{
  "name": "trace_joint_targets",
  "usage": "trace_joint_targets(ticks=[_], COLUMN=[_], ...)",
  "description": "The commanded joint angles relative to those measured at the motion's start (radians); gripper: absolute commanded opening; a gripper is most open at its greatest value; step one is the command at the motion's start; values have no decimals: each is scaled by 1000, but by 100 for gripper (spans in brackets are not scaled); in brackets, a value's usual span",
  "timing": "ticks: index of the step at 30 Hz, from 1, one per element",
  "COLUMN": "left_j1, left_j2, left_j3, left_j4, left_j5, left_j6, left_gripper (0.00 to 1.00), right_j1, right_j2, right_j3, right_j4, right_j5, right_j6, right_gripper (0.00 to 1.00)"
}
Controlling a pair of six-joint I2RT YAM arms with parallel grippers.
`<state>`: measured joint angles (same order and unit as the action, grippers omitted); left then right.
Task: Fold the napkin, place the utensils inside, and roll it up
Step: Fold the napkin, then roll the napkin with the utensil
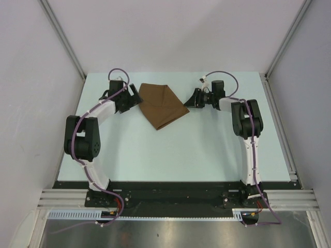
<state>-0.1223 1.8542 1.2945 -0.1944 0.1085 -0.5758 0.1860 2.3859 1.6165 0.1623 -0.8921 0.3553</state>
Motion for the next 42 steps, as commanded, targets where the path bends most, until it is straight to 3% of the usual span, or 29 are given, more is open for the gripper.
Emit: trace_joint_targets(ticks=[1, 8, 11, 12, 15, 28, 34, 42], left_j1=[3, 1, 1, 3, 3, 0, -26, -79], left_j2=[-82, -133, -154, -161, -193, -312, -225, -20], left_j3=[-49, -106, -130, -139, -182, -493, -595, -572], left_j4=[35, 46, 50, 52, 61, 272, 541, 770], left_j5=[7, 11, 5, 7, 0, 137, 307, 421], left_j6=[-1, -2, -7, -6, -12, -128, -228, -357], left_gripper=[96, 97, 98, 98, 98, 97, 81, 66], right_j1=[6, 15, 18, 18, 20, 30, 52, 61], right_j2=[41, 41, 38, 36, 4, -254, -362, -369], right_j3=[34, 34, 33, 28, -12, -409, -572, -604], right_j4=[2, -33, -49, -52, -37, 46, 74, 88], right_j5=[-18, -42, -54, -56, -38, 168, 248, 254], right_j6=[27, 24, 28, 37, 63, 244, 274, 294], right_gripper=[44, 34, 23, 13, 0, 0, 0, 0])
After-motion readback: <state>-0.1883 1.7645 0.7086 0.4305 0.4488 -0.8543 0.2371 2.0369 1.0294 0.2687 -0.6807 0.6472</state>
